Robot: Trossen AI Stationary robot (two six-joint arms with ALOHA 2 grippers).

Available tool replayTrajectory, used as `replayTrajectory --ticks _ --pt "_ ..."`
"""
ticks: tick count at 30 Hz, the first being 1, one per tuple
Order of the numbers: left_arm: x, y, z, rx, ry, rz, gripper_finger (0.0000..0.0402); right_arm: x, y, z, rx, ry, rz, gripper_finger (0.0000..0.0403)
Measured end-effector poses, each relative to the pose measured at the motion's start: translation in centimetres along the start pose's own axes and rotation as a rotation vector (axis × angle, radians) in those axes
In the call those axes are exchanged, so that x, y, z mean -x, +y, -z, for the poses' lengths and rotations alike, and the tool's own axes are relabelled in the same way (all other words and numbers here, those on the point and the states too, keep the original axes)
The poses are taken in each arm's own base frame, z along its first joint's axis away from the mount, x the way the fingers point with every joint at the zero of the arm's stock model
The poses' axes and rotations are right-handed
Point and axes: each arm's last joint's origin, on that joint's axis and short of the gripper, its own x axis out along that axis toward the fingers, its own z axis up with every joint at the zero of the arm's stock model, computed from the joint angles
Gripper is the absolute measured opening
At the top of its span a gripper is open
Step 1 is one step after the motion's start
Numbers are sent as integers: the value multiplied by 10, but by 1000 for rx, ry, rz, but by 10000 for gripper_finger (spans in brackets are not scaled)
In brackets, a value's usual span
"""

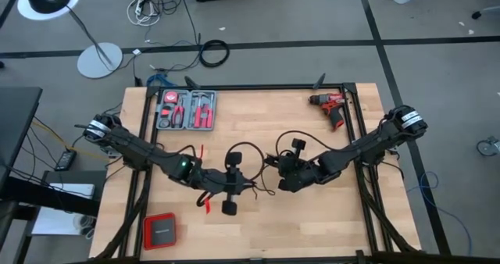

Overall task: Coil cords
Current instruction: Uncoil the black wire on the spool

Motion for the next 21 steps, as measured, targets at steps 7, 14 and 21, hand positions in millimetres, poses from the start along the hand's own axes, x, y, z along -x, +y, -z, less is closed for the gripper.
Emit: replayTrajectory --ticks 7,14,21 --pt "1 -8 7 30 29 48 13 25 -23 -12 -27 -94 45 13" --pt "-2 -9 28 68 91 34 20 48 -39 -19 -64 -165 25 13" --pt "-4 -8 32 57 91 14 106 47 -32 -15 -34 -150 27 13"
